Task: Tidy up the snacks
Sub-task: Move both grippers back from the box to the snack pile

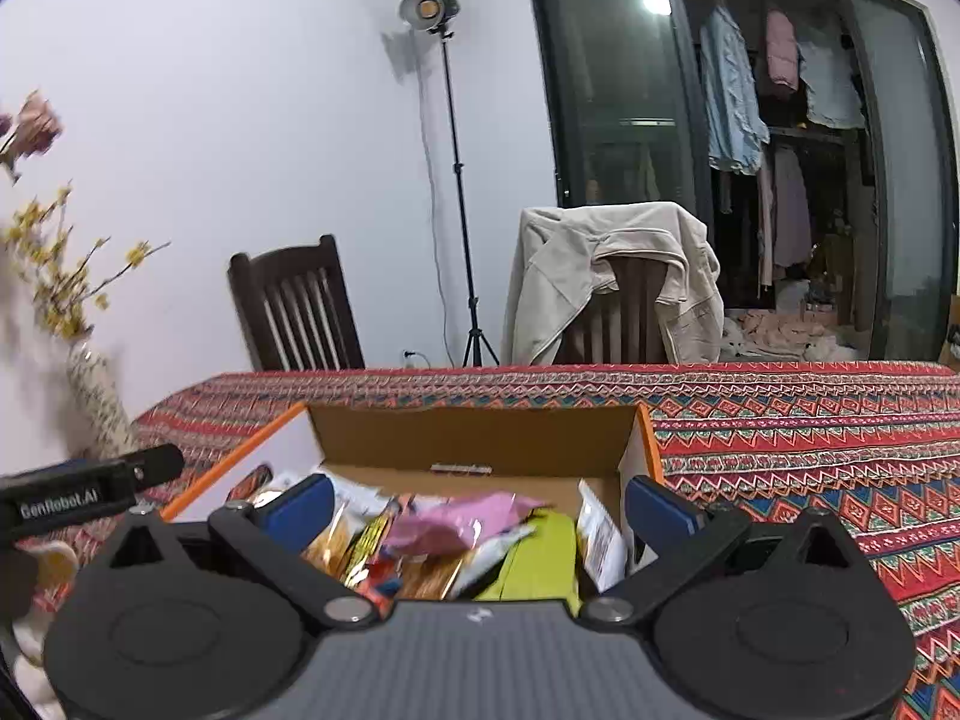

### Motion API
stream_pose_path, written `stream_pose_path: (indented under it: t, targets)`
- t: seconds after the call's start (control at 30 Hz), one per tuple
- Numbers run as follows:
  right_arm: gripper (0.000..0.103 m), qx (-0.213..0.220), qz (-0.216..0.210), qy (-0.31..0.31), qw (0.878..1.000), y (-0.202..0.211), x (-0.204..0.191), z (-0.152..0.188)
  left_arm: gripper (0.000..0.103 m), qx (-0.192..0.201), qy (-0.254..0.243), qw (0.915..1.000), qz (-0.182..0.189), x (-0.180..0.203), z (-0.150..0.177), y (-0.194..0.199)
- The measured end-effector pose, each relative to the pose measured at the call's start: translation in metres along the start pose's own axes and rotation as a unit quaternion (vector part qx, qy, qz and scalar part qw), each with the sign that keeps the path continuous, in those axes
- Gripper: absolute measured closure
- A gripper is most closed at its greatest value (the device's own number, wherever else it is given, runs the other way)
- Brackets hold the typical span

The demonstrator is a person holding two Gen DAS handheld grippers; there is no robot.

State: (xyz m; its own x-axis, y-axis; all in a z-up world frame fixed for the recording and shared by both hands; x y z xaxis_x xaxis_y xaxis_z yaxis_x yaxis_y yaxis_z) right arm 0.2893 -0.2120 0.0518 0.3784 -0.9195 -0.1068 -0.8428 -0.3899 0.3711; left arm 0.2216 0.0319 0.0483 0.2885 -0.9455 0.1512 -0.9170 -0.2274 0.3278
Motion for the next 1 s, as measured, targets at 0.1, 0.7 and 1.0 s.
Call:
stream_pose_path:
  t: [0.1, 0.7, 1.0]
  targets:
    - [0.0, -0.012, -0.003, 0.007, 1.0, 0.01, -0.004, 0.009, 0.0, -0.006, 0.0, 1.0, -0.001, -0.008, 0.006, 0.013]
    - [0.0, -0.065, -0.03, -0.006, 0.997, 0.074, -0.027, 0.07, 0.0, -0.011, 0.007, 0.9997, 0.023, -0.036, 0.037, 0.089]
    - [0.0, -0.101, -0.015, 0.015, 0.995, 0.086, -0.048, 0.097, 0.0, -0.028, 0.006, 0.9994, 0.019, -0.061, 0.05, 0.106]
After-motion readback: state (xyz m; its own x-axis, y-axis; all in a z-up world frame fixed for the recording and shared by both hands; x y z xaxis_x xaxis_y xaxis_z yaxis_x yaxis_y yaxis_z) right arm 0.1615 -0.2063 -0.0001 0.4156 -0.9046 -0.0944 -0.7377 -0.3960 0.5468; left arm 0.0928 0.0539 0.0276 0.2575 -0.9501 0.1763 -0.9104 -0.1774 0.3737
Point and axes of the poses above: each gripper's, at about its wrist camera, not at the fingertips, and y roughly against the way its jaws point, x to its right, z to its underside, the point moved 2 cm from there along -y, roughly the way its jaws point, and after that the axes turned 2 degrees about y, right-handed, at the moved point
